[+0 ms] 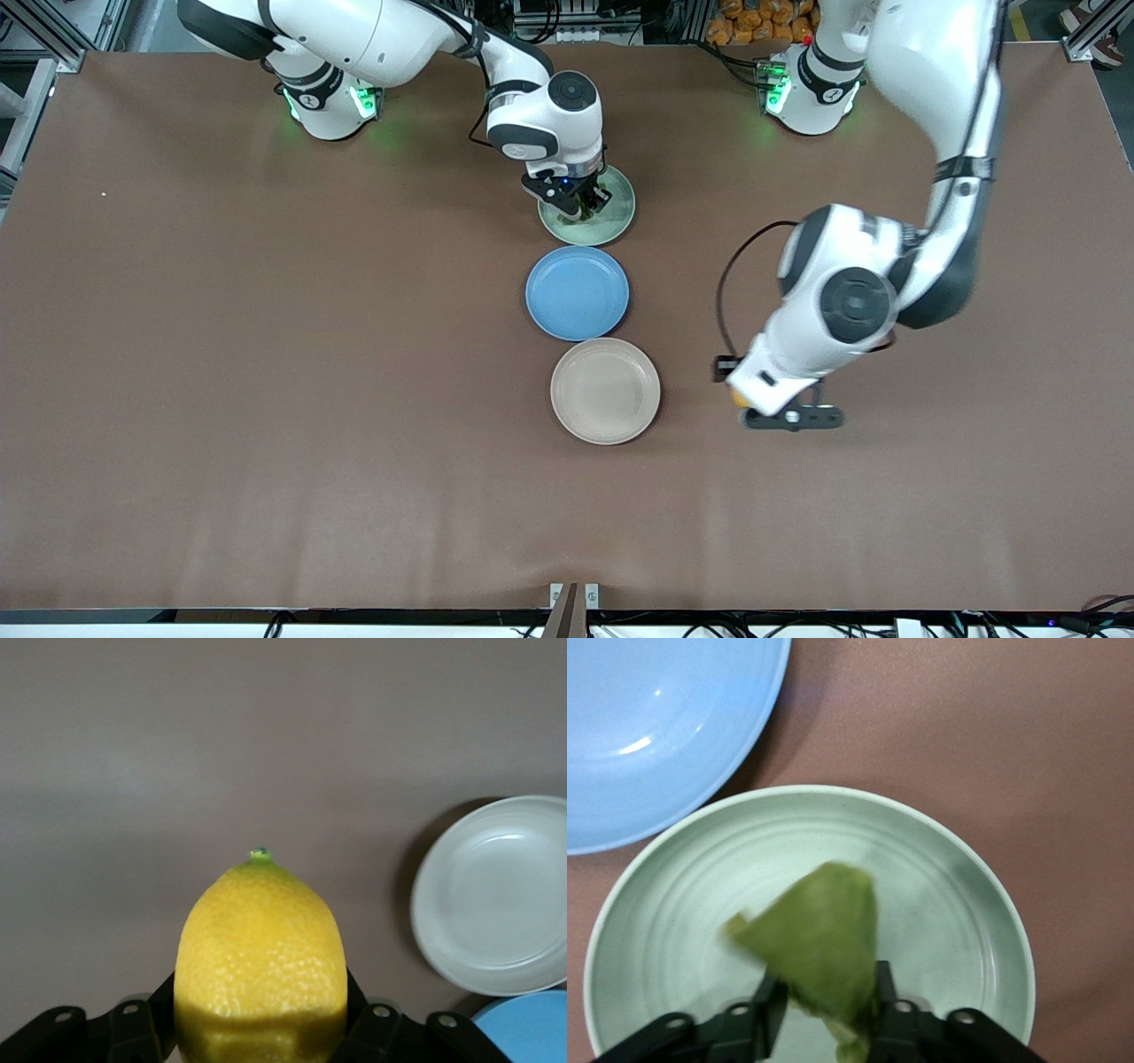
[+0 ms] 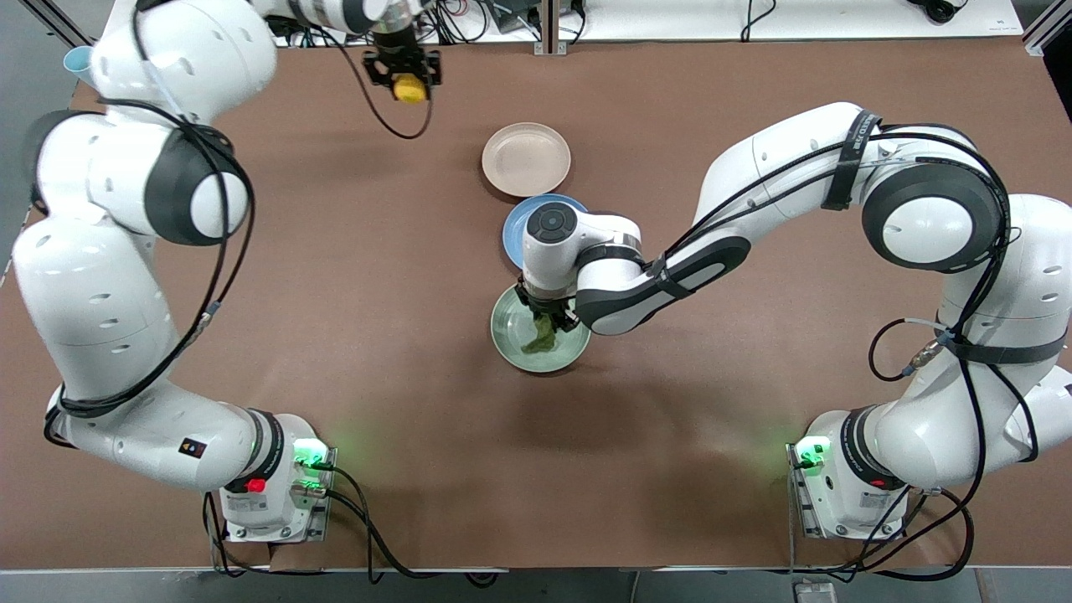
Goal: Pick lemon and lettuce from plates
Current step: 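Carry the lemon and lettuce away from the plates with both grippers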
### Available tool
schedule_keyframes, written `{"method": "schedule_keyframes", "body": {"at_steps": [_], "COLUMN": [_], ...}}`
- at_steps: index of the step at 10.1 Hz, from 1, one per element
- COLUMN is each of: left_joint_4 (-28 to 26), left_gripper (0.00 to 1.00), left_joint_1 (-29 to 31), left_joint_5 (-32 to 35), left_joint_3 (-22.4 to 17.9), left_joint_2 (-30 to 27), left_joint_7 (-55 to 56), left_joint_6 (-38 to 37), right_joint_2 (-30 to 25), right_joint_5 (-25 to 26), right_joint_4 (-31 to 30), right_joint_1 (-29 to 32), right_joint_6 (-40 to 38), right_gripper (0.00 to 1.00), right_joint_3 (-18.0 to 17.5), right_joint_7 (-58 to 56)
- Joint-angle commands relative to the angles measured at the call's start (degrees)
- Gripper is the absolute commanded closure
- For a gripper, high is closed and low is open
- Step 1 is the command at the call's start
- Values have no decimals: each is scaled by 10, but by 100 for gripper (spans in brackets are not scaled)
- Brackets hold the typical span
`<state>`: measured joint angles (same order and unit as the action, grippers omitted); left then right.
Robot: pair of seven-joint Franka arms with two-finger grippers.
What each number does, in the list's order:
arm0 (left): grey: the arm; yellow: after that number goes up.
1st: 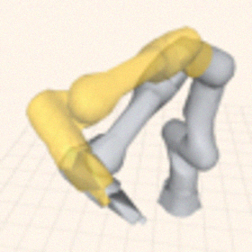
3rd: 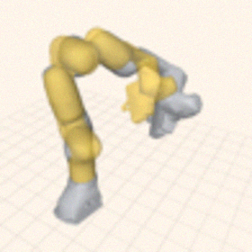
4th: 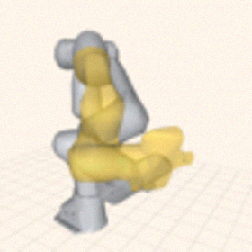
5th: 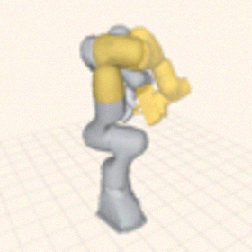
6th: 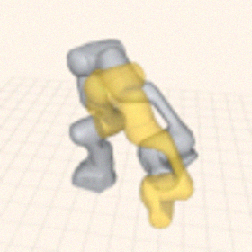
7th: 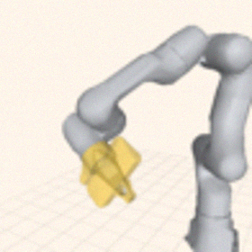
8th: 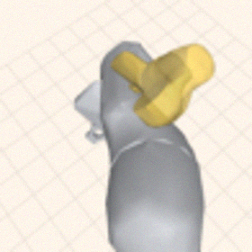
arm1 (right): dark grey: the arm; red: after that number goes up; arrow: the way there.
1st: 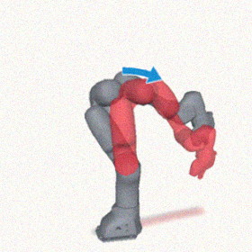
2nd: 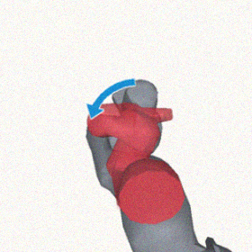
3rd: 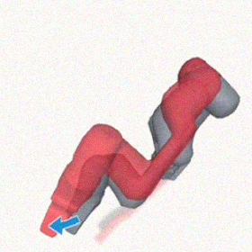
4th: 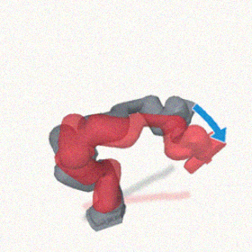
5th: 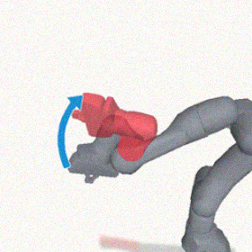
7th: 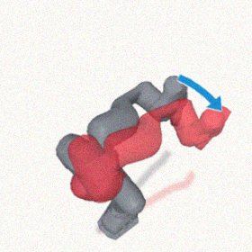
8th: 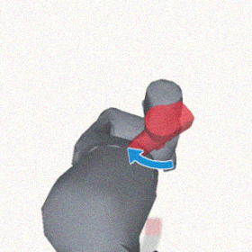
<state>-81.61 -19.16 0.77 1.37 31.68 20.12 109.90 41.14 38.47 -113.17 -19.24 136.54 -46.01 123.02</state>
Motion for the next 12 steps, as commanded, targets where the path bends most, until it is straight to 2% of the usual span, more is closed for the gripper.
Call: {"method": "schedule_keyframes", "body": {"at_steps": [1, 3, 4, 5, 7, 9, 11, 12], "left_joint_4": [-55, -86, -107, -135, -167, -166, -164, -164], "left_gripper": [100, 100, 100, 100, 100, 100, 100, 100], "left_joint_1": [10, 32, 40, 56, 67, 80, 81, 83], "left_joint_5": [62, 91, 90, 84, 83, 81, 61, 61], "left_joint_3": [4, 6, 6, 7, 7, 7, 7, 7], "left_joint_2": [-10, 0, 6, 15, 46, 64, 80, 87], "left_joint_7": [-3, -3, -1, 1, 1, 5, 5, 6], "left_joint_6": [1, 17, 35, 82, 175, 194, 203, 214], "right_joint_2": [1, -45, -89, -145, -230, -277, -294, -308], "right_joint_5": [11, -14, -66, -140, -259, -293, -300, -300], "right_joint_4": [7, -18, -34, -55, -68, -69, -71, -78], "right_joint_1": [2, 38, 58, 74, 109, 158, 207, 236], "right_joint_6": [-30, -42, -42, -45, -118, -172, -205, -211], "right_gripper": [100, 100, 100, 100, 100, 100, 100, 100], "right_joint_3": [0, -13, -28, -29, -29, -29, -29, -25], "right_joint_7": [-31, -68, -121, -205, -369, -469, -532, -603]}}
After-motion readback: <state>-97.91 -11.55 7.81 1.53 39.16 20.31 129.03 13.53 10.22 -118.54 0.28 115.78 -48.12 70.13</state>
